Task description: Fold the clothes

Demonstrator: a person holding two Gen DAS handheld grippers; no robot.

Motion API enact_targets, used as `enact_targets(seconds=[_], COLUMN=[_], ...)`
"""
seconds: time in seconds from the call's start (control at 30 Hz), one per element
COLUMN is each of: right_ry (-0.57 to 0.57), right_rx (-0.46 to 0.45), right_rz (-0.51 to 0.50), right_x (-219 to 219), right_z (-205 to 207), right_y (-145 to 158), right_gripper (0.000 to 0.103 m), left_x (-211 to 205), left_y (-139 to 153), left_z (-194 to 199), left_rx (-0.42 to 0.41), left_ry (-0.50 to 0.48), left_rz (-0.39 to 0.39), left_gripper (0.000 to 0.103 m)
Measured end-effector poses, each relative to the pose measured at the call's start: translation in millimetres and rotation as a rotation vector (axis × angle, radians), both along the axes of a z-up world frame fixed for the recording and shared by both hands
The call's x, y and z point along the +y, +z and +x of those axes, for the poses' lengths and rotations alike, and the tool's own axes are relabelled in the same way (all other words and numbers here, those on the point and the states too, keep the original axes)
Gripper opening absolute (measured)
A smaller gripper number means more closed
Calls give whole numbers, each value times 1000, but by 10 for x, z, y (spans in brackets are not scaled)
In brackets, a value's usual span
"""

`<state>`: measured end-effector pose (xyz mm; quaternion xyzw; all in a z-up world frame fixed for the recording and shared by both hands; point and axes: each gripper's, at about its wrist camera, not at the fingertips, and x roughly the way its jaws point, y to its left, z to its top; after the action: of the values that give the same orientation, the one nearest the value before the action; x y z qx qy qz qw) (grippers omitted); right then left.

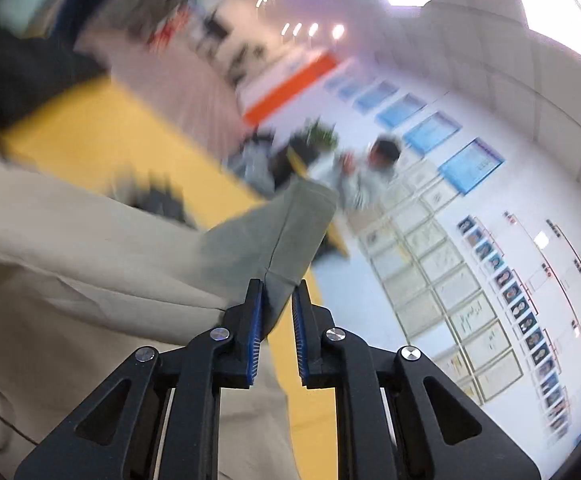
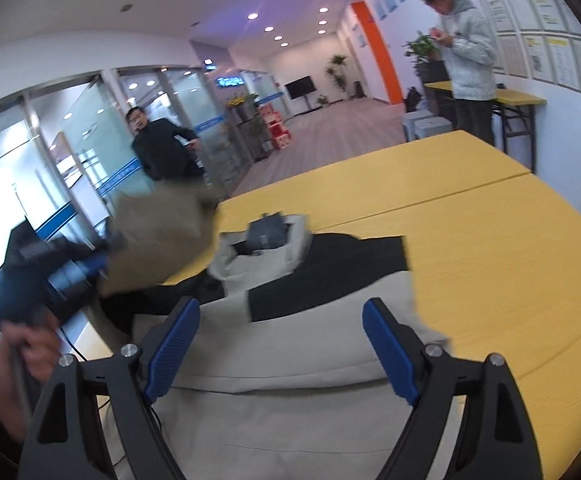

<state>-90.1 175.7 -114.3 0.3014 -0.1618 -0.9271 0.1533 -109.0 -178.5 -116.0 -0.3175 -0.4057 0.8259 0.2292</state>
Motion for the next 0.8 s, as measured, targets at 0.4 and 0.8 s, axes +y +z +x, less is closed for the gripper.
enact_targets(seconds=[0.4, 0.8], right_ry=[79, -32], right_rx=[-334, -323], right_rz=[-86, -55], right_x=[63, -280], right_z=[-793, -1011], right_y=[-959, -1189], right_gripper=[97, 9], left_x=[1099, -1120], left_y=[-703, -1020], left_z=[242, 503], left_rx=[-111, -276], left_ry=[-204, 38], left_rz=[-182, -305], left_gripper=[79, 86])
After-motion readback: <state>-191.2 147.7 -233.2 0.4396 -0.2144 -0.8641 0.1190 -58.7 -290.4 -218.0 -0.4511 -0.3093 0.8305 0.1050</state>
